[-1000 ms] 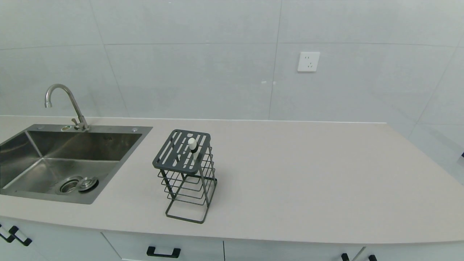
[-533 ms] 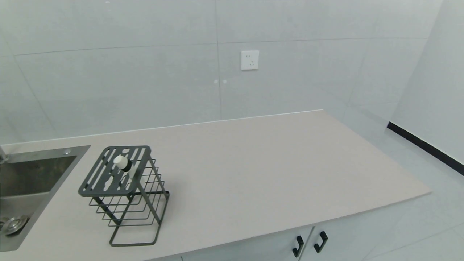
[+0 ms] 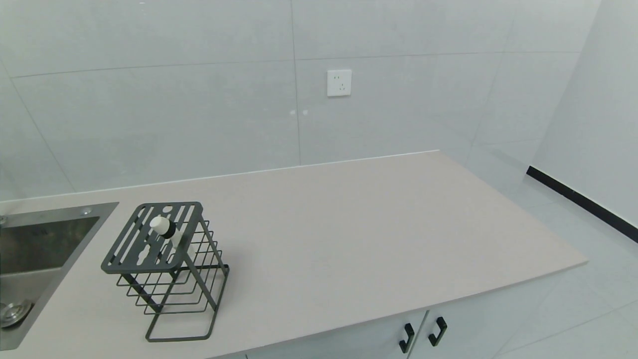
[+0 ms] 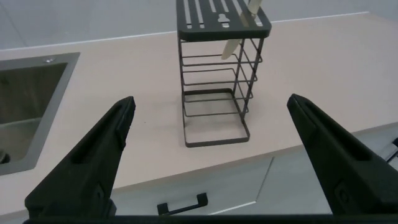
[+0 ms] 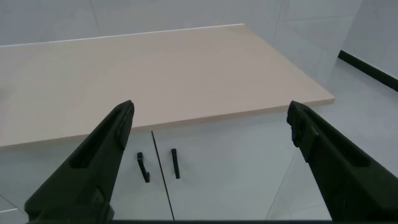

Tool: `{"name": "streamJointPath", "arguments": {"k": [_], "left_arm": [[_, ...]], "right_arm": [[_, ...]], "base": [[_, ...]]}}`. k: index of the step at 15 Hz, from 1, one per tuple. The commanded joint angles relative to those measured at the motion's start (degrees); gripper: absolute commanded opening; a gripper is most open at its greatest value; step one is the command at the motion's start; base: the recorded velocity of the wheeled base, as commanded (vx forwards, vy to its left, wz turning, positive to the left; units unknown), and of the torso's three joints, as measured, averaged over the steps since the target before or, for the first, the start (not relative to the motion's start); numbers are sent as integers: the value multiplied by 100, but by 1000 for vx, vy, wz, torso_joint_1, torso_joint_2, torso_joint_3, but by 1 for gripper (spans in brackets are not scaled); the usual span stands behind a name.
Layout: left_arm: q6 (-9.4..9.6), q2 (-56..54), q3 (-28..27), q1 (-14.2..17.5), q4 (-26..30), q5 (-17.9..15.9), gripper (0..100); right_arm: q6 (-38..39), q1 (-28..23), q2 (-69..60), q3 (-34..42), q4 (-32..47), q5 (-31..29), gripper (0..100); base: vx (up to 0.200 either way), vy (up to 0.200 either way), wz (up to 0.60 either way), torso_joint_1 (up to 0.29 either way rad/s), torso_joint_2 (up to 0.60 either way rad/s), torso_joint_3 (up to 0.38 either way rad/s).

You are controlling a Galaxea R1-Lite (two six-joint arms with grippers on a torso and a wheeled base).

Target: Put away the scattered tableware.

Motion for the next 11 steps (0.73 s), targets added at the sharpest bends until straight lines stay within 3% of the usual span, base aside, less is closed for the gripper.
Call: {"name": "streamJointPath", "arguments": {"k": [1,11], "left_arm": [[-1,16,0,4,-1,1,100],[-1,7,0,4,-1,1,100]], "right_arm": [[-3,13,2,1,-1,2,100],[-3,4,2,1,-1,2,100]], "base": [[0,0,0,0,0,0],[0,0,0,0,0,0]]}}
